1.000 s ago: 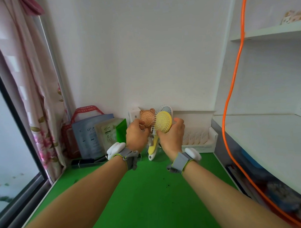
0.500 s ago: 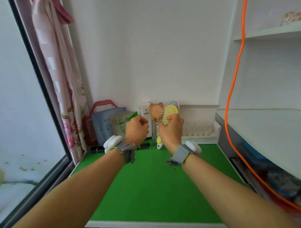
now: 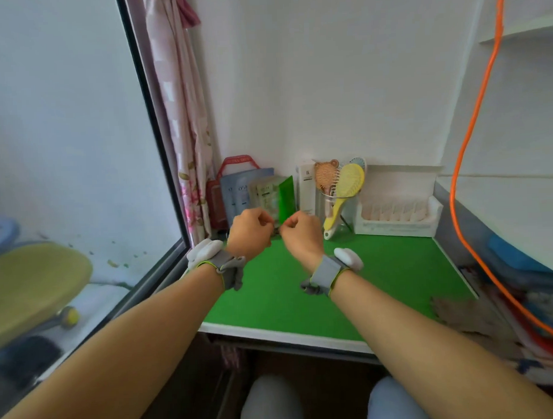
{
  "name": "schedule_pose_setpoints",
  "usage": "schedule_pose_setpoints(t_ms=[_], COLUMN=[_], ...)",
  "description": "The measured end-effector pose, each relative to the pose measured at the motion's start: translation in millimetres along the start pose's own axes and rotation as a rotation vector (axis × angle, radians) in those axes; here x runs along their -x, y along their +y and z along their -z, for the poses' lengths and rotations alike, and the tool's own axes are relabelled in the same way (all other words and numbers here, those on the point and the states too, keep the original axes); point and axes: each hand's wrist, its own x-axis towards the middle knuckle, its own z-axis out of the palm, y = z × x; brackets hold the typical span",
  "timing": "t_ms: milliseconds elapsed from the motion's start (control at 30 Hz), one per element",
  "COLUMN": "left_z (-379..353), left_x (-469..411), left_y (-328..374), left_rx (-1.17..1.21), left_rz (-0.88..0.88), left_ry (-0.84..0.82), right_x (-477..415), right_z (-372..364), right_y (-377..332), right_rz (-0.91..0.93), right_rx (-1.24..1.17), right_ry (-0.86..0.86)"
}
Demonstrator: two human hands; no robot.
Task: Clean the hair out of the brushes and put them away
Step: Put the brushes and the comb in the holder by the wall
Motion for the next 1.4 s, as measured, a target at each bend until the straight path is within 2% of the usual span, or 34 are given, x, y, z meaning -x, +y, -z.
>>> schedule_pose_setpoints(t_ms=[200, 300, 500, 800, 1167, 1400], left_z=[21.4, 30.5, 38.2, 42.3, 23.8, 10.3], left_x=[19.8, 25.1, 32.7, 33.0, 34.1, 31.9], left_y=[-33.9, -56.0, -81.2, -101.4, -93.9, -76.1], left_rx=[-0.303, -0.435, -0.630, -0.615, -0.532, -0.487], left_rz=[0.230, 0.291, 0.384, 0.386, 0.348, 0.304], left_ry=[-0.111, -0.196, -0.158, -0.204, -0.255, -0.248], right_x=[24.9, 35.2, 45.0, 47.7, 42.5, 37.3], right_z=[-31.4, -43.5, -63.6, -86.1, -90.6, -75.3], right_y=[-2.4, -1.8, -0.9, -4.5, 9.5, 24.5], right_rz=[-0.038, -0.034, -0.036, -0.048, -0.039, 0.140], right_rx=[0.033, 0.080, 0.109, 0.115, 0.106, 0.226], right_ry=[-0.153, -0.201, -0.331, -0.387, -0.401, -0.437])
